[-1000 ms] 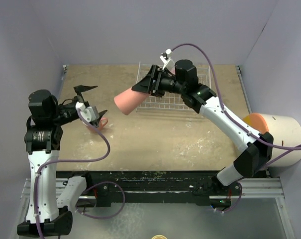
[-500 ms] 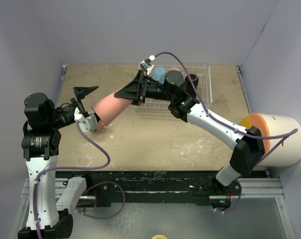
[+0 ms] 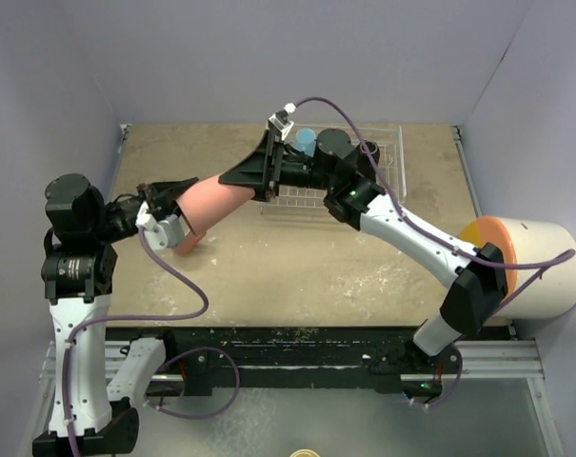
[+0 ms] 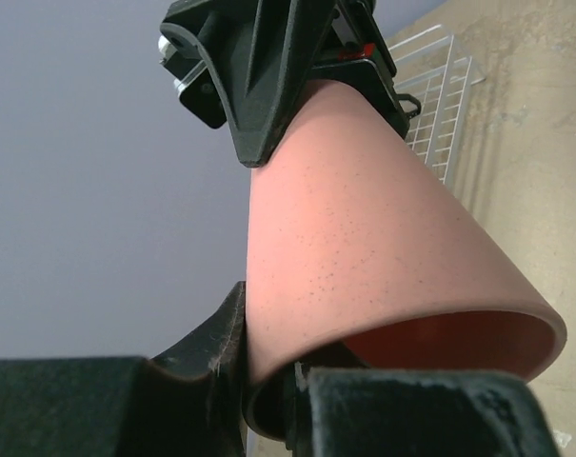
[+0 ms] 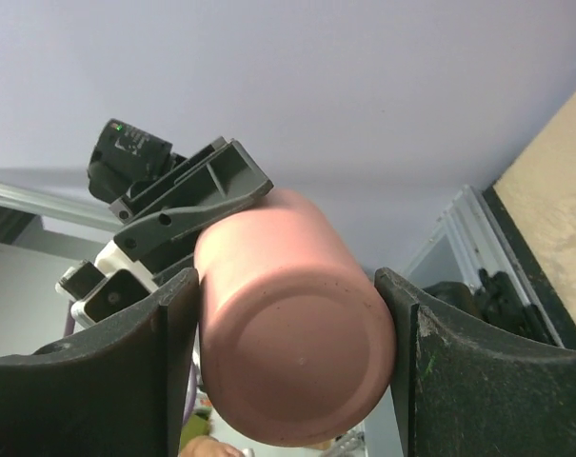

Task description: Unload the cups from the dish rack

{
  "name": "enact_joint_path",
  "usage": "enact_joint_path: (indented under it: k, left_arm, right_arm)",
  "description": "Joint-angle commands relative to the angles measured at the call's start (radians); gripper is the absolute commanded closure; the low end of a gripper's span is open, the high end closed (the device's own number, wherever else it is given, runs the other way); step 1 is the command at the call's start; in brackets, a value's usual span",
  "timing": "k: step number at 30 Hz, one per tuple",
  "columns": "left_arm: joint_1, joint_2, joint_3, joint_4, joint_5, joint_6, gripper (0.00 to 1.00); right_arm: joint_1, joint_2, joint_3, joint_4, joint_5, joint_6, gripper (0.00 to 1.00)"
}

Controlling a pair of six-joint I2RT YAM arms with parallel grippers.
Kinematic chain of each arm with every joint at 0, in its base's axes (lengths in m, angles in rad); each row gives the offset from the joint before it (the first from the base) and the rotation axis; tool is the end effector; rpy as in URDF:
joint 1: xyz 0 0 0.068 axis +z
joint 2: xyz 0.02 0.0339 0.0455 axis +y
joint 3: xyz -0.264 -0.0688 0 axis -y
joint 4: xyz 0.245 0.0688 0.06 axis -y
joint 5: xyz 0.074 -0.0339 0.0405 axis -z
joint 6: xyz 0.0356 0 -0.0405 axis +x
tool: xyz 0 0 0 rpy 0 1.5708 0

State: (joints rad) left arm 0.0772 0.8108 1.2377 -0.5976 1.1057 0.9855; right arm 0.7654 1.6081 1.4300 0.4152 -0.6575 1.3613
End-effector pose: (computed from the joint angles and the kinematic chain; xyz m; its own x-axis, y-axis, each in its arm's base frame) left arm 0.1270 -0.0221 0.4456 0.6096 0.4221 -0.6710 0.6072 0.2955 0.7376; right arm 0.2596 0.2796 0.4170 -0.9202 0.1896 -0.3426 -0.3688 -0.1261 0.9209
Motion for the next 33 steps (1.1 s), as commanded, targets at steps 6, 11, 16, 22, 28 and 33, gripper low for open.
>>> enact_joint_path:
  k: [6, 11, 16, 22, 28, 33]
  left_arm:
    - [-0.015, 0.229, 0.076, -0.002, -0.419, -0.259, 1.00]
    - [-0.027, 0.491, 0.296, -0.193, -0.554, -0.365, 1.00]
    - [-0.048, 0.622, 0.386, -0.213, -0.675, -0.390, 1.00]
    - [-0.068, 0.908, 0.659, -0.492, -0.830, -0.385, 1.00]
    - [-0.103, 1.159, 0.807, -0.764, -1.071, -0.339, 1.00]
    - [-0.103, 1.193, 0.771, -0.742, -1.123, -0.305, 1.00]
  right_arm:
    - [-0.260, -0.149, 0.207, -0.811, 0.520, -0.626, 0.19]
    - [-0.318, -0.183, 0.178, -0.862, 0.588, -0.698, 0.14]
    - [-0.335, -0.217, 0.135, -0.857, 0.632, -0.721, 0.14]
    - [-0.336, -0.246, 0.093, -0.892, 0.705, -0.774, 0.13]
    - [-0.336, -0.248, 0.072, -0.917, 0.707, -0.818, 0.13]
    - [-0.336, -0.261, 0.065, -0.927, 0.714, -0.826, 0.13]
